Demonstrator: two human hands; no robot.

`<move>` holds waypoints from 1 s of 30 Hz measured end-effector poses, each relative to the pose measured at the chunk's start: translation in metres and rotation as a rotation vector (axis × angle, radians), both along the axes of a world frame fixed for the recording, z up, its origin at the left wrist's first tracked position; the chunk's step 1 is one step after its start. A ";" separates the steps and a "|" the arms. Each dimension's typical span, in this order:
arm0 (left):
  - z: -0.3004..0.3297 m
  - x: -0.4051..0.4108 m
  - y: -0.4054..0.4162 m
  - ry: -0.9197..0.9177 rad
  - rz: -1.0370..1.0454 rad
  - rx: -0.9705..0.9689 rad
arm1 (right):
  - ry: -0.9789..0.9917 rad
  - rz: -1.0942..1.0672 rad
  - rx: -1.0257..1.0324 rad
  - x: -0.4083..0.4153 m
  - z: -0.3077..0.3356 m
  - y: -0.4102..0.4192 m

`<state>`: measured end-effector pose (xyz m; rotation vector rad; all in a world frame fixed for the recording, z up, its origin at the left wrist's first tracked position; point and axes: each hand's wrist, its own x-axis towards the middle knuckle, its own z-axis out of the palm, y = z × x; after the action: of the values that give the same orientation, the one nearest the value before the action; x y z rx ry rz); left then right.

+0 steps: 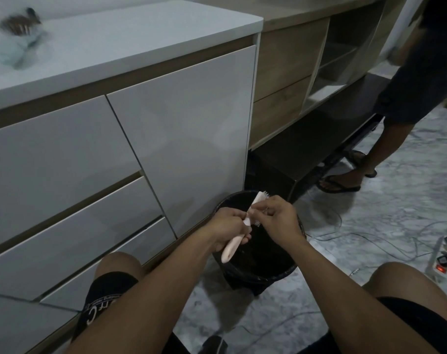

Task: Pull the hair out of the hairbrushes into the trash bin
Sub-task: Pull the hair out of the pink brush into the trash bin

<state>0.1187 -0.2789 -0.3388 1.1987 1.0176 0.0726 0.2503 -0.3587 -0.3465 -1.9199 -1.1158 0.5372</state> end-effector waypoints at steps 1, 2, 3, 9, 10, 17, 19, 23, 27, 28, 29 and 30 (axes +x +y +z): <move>-0.001 0.000 0.000 0.009 0.000 0.005 | -0.009 -0.020 -0.008 0.000 0.000 0.001; -0.001 0.000 -0.001 0.012 0.003 0.009 | 0.016 -0.052 0.003 0.001 -0.001 0.002; -0.002 0.000 -0.001 0.014 0.009 0.017 | 0.083 -0.096 0.026 0.003 -0.002 0.004; -0.003 -0.005 0.003 0.036 -0.011 0.053 | 0.306 -0.277 0.034 0.017 -0.008 0.005; 0.000 -0.005 0.003 0.031 -0.022 0.053 | 0.301 -0.256 0.005 0.018 -0.010 0.004; 0.013 -0.011 -0.002 -0.048 -0.013 -0.012 | 0.566 -0.288 0.087 0.018 0.005 0.001; 0.012 -0.012 -0.002 -0.058 -0.010 -0.022 | 0.591 -0.330 0.118 0.024 0.007 0.001; 0.008 -0.011 -0.001 -0.079 -0.021 -0.021 | 0.618 -0.381 0.136 0.029 0.010 0.001; 0.002 -0.008 -0.001 -0.057 -0.053 0.037 | 0.582 -0.477 0.144 0.033 0.002 0.002; 0.002 -0.007 -0.003 -0.036 -0.053 0.078 | 0.571 -0.494 0.136 0.035 0.000 0.002; 0.002 -0.006 -0.005 -0.011 -0.053 0.128 | 0.559 -0.488 0.115 0.036 -0.001 0.001; 0.002 -0.004 -0.006 0.016 -0.056 0.184 | 0.559 -0.453 0.094 0.036 -0.001 0.001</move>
<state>0.1142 -0.2854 -0.3367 1.3966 1.0066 0.1148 0.2863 -0.3581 -0.3471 -1.7106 -0.3306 0.6894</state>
